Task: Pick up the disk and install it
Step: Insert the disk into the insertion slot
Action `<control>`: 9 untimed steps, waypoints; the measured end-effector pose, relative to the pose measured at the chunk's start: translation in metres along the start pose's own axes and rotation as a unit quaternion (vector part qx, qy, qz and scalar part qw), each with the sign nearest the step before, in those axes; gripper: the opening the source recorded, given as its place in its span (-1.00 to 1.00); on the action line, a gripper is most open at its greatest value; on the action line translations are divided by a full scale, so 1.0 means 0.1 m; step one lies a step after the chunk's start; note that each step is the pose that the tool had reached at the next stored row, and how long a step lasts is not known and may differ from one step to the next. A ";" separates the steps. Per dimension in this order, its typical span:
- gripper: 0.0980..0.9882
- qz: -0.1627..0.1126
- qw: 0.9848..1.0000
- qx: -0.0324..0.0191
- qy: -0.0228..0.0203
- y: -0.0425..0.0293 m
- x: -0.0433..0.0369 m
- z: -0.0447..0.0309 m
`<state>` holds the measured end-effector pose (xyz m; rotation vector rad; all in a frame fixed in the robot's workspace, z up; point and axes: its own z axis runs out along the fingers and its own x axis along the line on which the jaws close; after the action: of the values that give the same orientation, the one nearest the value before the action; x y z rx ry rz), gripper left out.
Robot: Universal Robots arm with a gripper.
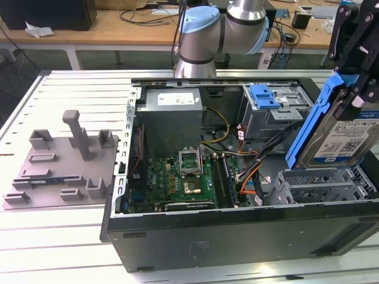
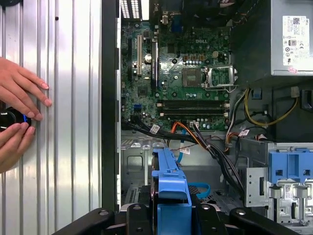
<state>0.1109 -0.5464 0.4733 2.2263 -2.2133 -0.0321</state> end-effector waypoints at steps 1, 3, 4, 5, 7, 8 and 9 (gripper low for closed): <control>-0.39 0.000 1.000 0.000 0.000 0.000 0.000 0.000; -0.39 -0.002 1.000 0.000 0.000 0.000 0.000 0.001; -0.39 -0.002 1.000 0.000 0.000 0.000 0.000 0.001; -0.39 -0.002 1.000 0.000 0.000 0.000 0.000 0.001; -0.39 -0.002 1.000 0.000 0.000 0.000 0.000 0.001; -0.39 -0.002 1.000 0.000 0.000 0.000 0.000 0.001; -0.39 -0.002 1.000 0.000 0.000 0.000 0.000 0.001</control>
<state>0.1109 -0.5464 0.4732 2.2315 -2.2079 -0.0320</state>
